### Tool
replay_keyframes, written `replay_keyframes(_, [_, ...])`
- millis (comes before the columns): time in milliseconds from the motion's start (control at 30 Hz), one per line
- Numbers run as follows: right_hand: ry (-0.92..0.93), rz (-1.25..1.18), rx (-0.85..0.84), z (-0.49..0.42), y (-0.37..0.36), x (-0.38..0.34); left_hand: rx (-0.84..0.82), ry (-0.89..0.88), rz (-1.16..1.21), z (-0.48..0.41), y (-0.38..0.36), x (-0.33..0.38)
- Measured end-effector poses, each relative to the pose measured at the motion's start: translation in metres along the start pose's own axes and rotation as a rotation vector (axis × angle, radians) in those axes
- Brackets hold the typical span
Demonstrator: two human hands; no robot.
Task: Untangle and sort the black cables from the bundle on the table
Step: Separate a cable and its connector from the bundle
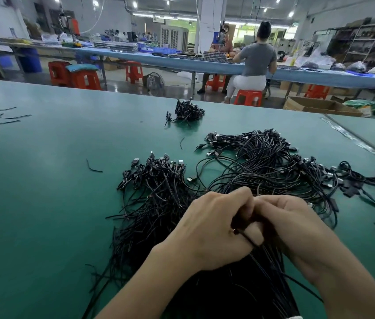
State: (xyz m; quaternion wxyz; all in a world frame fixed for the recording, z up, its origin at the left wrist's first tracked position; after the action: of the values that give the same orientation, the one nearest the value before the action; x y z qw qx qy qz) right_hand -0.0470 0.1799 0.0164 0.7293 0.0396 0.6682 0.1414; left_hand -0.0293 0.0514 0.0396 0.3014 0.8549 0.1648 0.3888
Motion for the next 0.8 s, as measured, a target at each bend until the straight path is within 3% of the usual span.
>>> replay_keyframes(100, [0.045, 0.144, 0.272, 0.000, 0.016, 0.001, -0.067, 0.080, 0.007, 0.002, -0.007, -0.012])
replay_keyframes(200, [0.065, 0.092, 0.376, 0.002, 0.016, -0.004, -0.115, 0.083, 0.163, 0.002, -0.015, -0.014])
replay_keyframes(333, [0.032, 0.133, 0.307, 0.000, 0.012, 0.002, 0.050, 0.128, 0.324, 0.002, -0.008, -0.019])
replay_keyframes(467, [-0.006, -0.026, 0.169, -0.001, 0.002, 0.004, 0.118, 0.126, 0.295, 0.001, 0.000, -0.021])
replay_keyframes(633, [0.034, 0.029, 0.206, -0.003, 0.003, 0.005, 0.129, 0.186, 0.444, -0.001, 0.000, -0.019])
replay_keyframes(800, [0.136, -0.145, 0.278, -0.003, 0.006, 0.004, 0.166, 0.238, 0.336, 0.000, 0.002, -0.024])
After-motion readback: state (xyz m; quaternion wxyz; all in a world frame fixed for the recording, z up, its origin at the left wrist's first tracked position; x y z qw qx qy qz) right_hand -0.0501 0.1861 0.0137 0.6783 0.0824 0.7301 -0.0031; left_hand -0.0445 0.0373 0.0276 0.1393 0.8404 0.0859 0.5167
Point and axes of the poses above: each hand's wrist, its own z-axis away from the middle knuckle, its own y-axis out of the back of the hand, x = y × z, the point moved 6 cm from there along -z, towards the middle knuckle
